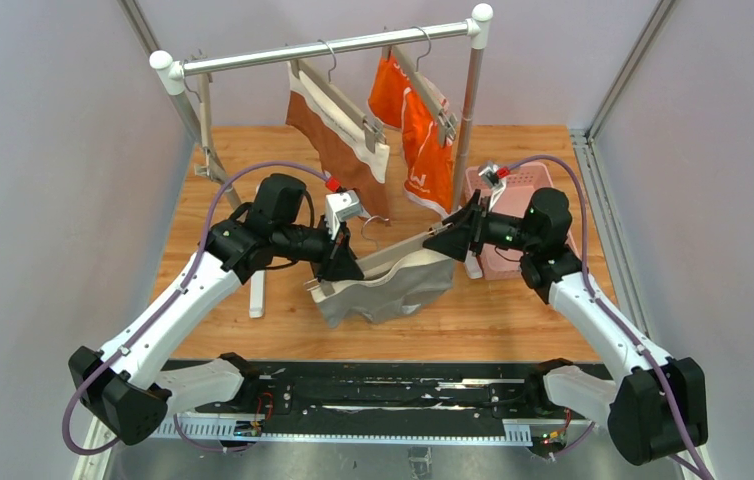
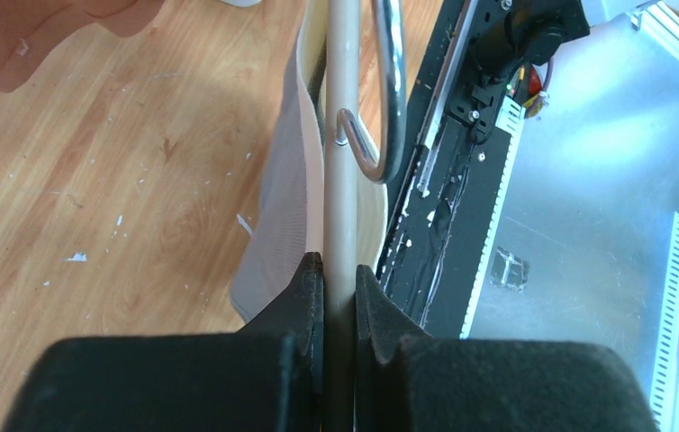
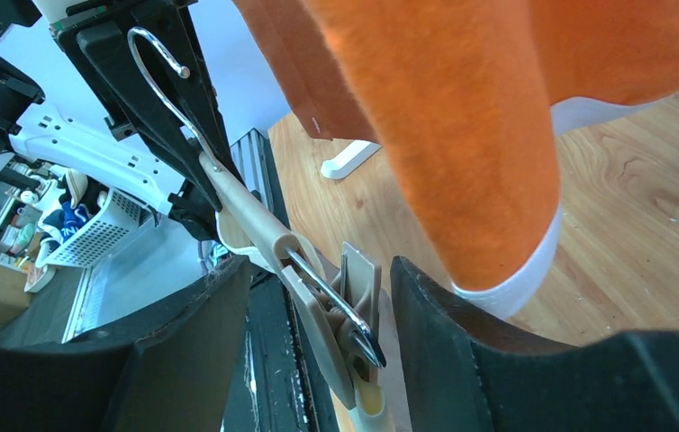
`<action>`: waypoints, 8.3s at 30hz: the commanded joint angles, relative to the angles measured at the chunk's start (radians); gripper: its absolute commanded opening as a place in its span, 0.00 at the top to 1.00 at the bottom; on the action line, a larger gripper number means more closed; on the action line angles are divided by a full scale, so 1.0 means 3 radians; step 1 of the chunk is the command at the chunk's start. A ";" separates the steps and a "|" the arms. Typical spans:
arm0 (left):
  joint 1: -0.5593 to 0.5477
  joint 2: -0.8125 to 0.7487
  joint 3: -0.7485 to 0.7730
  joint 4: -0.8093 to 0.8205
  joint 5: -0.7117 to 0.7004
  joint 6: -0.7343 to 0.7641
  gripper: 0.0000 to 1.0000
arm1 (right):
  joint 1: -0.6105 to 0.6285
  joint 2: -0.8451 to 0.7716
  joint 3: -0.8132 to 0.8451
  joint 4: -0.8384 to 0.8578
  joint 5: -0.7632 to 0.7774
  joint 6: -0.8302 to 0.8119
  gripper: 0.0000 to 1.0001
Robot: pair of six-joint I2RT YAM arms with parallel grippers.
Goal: Remove the underwear clipped to the hanger
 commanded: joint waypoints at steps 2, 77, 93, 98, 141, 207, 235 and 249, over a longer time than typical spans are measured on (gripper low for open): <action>-0.0020 -0.0033 -0.0004 0.0219 0.0141 -0.0062 1.00 | 0.0056 -0.0083 0.0109 0.0038 0.0137 -0.0064 0.38; -0.0242 -0.0450 -0.0900 0.2840 0.0277 -0.1403 1.00 | 0.1150 -0.0087 -0.0532 0.2714 0.1850 0.0238 0.22; -0.0265 -0.0415 -0.0997 0.3158 0.0105 -0.1615 0.89 | 0.1155 0.0197 -0.0258 0.2703 0.1620 0.0451 0.99; -0.0265 -0.0471 -0.1085 0.3162 0.0081 -0.1589 0.89 | 0.1154 0.0110 -0.0294 0.2737 0.1656 0.0408 0.99; -0.0266 -0.0762 -0.1222 0.2640 -0.0170 -0.1140 0.91 | 0.1152 -0.0283 -0.0331 0.2463 0.1710 0.0409 0.99; -0.0265 -0.0978 -0.1156 0.2668 -0.0071 -0.1162 0.51 | 0.1152 -0.0352 -0.0261 0.2297 0.1684 0.0432 0.99; -0.0265 -0.0685 -0.0978 0.2753 -0.0094 -0.1111 0.60 | 0.1311 -0.0092 -0.0118 0.2460 0.1514 0.0566 0.99; -0.0265 -0.0754 -0.0971 0.2747 -0.0155 -0.1111 0.54 | 0.1317 -0.0268 -0.0121 0.2089 0.1513 0.0389 0.99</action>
